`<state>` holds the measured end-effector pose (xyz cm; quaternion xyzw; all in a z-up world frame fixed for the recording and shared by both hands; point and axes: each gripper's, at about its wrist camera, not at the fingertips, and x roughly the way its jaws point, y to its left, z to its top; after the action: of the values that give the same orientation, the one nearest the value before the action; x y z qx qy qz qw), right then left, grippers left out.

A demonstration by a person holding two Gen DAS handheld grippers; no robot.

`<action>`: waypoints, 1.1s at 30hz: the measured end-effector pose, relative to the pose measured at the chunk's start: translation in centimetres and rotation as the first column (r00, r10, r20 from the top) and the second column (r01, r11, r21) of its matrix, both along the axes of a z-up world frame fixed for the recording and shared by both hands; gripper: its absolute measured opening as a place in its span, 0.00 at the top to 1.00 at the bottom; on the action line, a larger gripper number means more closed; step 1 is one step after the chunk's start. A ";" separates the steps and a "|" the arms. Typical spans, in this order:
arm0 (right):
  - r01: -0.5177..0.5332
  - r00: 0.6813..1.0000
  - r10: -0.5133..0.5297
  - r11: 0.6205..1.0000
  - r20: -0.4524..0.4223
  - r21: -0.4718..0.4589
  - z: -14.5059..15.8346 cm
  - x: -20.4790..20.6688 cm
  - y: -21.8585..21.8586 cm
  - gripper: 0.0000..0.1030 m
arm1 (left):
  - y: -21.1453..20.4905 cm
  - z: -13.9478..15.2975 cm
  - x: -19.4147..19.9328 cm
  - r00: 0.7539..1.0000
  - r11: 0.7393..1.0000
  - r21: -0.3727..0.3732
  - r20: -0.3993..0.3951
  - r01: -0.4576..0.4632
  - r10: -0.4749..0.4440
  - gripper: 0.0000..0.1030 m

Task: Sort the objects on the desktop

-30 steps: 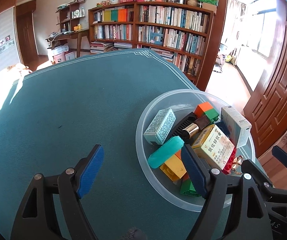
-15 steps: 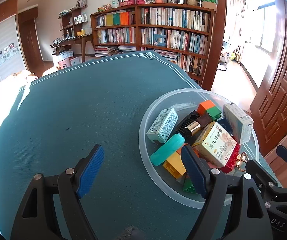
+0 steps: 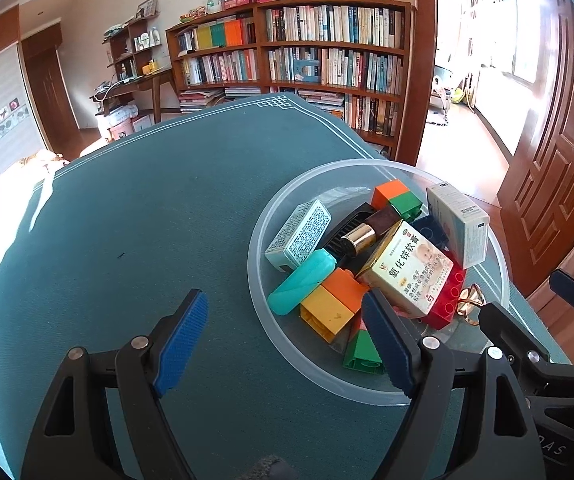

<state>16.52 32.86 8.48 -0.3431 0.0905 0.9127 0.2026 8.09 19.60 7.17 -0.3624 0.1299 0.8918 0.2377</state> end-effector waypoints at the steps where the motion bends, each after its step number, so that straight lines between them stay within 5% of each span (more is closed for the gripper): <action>1: 0.001 1.000 -0.001 1.000 -0.001 0.000 -0.1 0.1 0.0 0.05 | 0.1 0.0 0.0 1.000 1.000 0.000 -0.002 0.001 -0.001 0.20; 33: 0.001 1.000 -0.001 1.000 0.007 -0.001 -0.2 0.6 0.6 0.05 | 1.1 -0.6 0.2 0.999 1.000 -0.019 0.027 0.023 -0.022 0.20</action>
<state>17.09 33.47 8.26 -0.3462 0.0903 0.9114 0.2031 8.25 20.67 6.59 -0.3749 0.1394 0.8829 0.2459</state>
